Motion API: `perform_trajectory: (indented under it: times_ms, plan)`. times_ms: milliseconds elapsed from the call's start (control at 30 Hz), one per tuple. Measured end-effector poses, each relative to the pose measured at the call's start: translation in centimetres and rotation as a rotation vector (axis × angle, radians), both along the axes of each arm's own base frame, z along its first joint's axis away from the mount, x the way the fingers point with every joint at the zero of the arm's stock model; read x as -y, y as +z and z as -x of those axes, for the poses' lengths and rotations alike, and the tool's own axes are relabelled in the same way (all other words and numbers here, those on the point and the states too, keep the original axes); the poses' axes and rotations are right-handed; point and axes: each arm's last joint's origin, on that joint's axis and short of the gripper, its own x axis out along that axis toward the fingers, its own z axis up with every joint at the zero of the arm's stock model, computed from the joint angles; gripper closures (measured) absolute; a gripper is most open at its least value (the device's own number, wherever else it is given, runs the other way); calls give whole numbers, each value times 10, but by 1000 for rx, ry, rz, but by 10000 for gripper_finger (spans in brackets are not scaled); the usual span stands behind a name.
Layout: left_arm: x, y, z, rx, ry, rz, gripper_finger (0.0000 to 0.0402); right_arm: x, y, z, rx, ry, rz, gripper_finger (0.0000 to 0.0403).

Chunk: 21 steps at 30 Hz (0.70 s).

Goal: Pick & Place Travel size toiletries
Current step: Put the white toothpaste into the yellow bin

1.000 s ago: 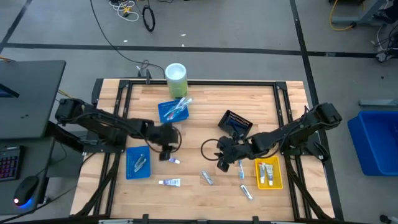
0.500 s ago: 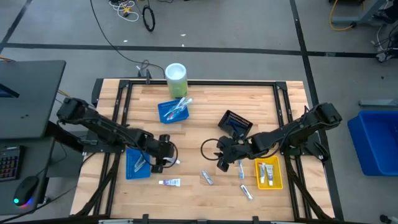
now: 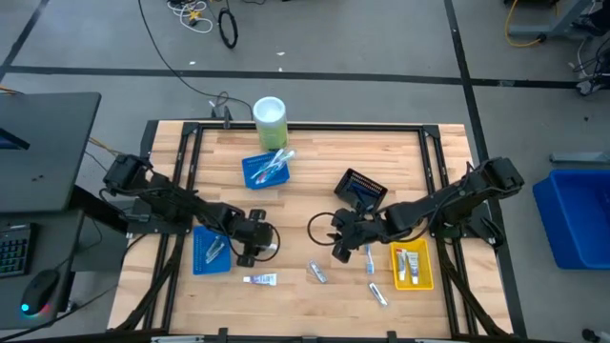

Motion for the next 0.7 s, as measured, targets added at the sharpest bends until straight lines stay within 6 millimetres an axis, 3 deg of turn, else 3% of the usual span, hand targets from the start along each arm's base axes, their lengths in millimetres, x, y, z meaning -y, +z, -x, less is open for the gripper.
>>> perform_trajectory:
  times_ms: [133,367,500,700]
  plan:
    - [-4,1,-2,22,58,11,273,5,2,-6,53,-35,48,232]
    - [-6,9,-15,129,120,-6,323,6,-16,-36,148,123,138,211]
    - [-4,24,-29,252,121,-5,334,4,-36,-51,164,248,147,187]
    - [-9,37,-42,335,141,12,334,13,-55,-60,147,229,154,160]
